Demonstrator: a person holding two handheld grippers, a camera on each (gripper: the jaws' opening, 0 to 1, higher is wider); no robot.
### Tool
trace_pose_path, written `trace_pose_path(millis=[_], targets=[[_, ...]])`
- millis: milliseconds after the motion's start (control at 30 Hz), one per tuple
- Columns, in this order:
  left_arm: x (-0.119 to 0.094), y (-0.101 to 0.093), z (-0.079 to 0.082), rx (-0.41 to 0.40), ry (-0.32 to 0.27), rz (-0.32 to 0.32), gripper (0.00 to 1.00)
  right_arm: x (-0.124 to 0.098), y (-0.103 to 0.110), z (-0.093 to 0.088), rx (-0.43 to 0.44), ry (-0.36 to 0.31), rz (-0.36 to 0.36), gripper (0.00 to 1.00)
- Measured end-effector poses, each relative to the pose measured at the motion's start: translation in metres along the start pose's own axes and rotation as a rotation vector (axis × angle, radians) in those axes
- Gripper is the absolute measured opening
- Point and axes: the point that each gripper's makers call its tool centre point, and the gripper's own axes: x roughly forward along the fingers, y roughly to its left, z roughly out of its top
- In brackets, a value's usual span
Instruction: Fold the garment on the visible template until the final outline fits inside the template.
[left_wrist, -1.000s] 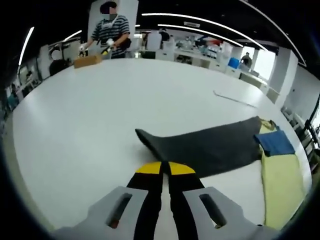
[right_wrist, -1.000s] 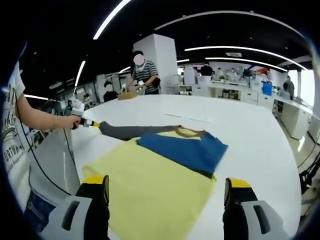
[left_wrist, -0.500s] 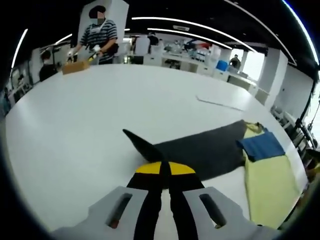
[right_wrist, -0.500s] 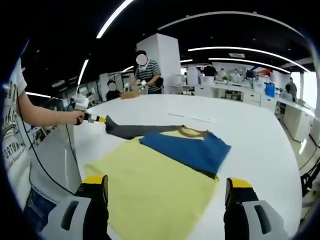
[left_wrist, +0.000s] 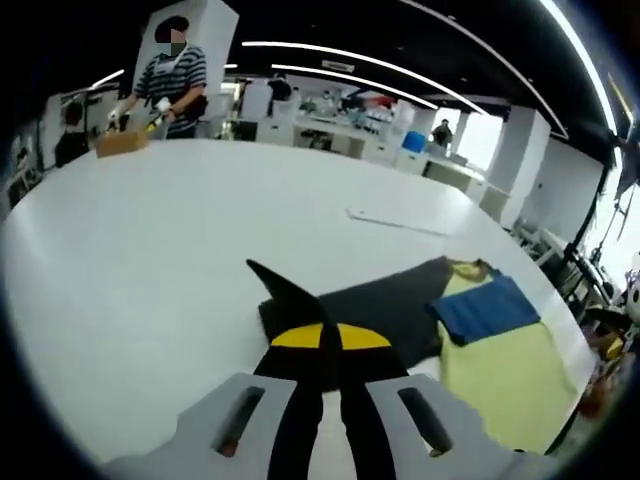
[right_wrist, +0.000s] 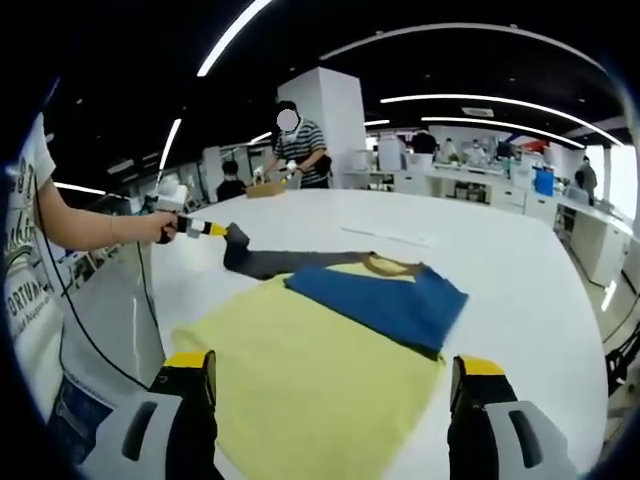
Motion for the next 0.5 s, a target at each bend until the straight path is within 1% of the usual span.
trace_pose_path(millis=[200, 400, 500], targets=[[0.009, -0.027, 0.011, 0.008, -0.015, -0.057, 0.01, 0.002, 0.003, -0.001, 0.002, -0.003, 0.008, 0.96], [0.020, -0.049, 0.017, 0.017, -0.016, -0.101, 0.01, 0.001, 0.005, 0.000, 0.000, -0.006, 0.013, 0.96], [0.026, -0.065, 0.022, 0.020, -0.024, -0.135, 0.01, 0.000, 0.006, 0.000, -0.002, -0.005, 0.014, 0.96]])
